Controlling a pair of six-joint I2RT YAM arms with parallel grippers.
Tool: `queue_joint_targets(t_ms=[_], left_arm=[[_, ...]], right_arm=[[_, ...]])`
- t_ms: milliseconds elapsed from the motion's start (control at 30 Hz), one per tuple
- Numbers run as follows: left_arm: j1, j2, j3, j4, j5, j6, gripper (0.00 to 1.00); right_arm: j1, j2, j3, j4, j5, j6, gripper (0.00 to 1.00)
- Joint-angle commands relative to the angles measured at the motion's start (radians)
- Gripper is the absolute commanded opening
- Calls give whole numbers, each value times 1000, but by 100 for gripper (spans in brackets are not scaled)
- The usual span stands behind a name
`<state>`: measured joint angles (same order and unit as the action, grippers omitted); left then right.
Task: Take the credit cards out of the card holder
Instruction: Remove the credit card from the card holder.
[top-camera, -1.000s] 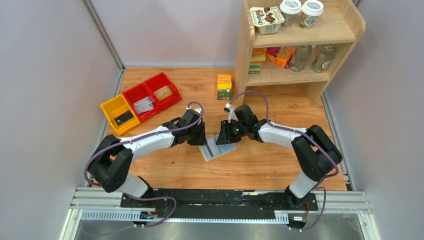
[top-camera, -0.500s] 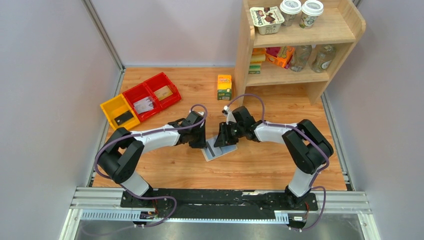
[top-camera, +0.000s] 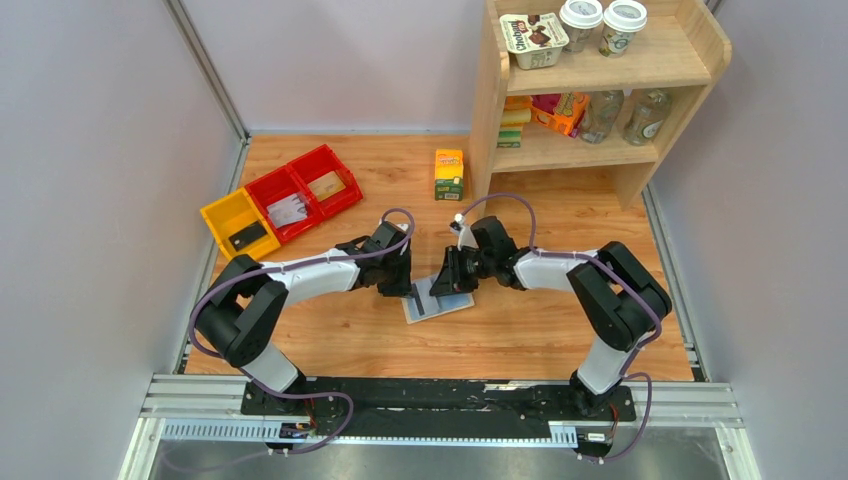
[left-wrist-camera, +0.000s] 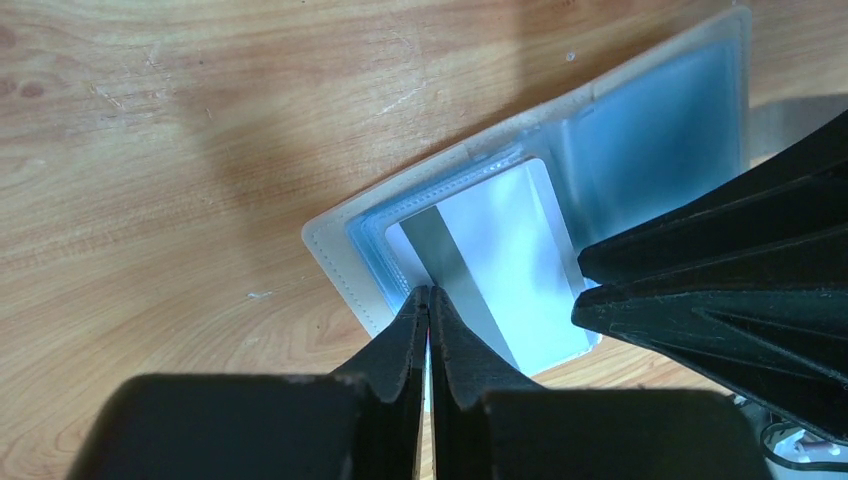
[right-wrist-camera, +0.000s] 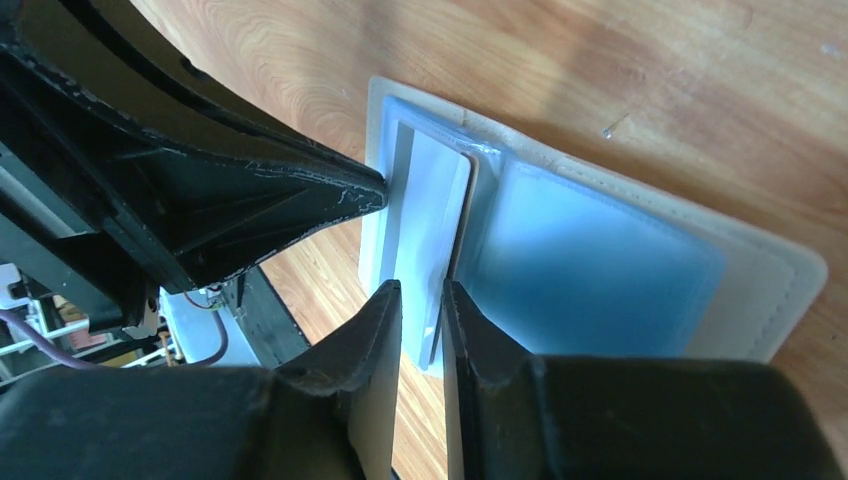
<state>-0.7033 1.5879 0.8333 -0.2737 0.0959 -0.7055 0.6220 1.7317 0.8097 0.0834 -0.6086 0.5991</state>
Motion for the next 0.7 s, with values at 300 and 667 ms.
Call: queue_joint_targets(t_ms=[300, 667], left_arm=[[-7, 29, 3, 56, 82, 6, 3], [-12, 32, -2, 47, 80, 5, 2]], right_arm=[[13, 45, -73, 191, 3, 183, 20], [19, -75, -61, -46, 251, 128, 47]])
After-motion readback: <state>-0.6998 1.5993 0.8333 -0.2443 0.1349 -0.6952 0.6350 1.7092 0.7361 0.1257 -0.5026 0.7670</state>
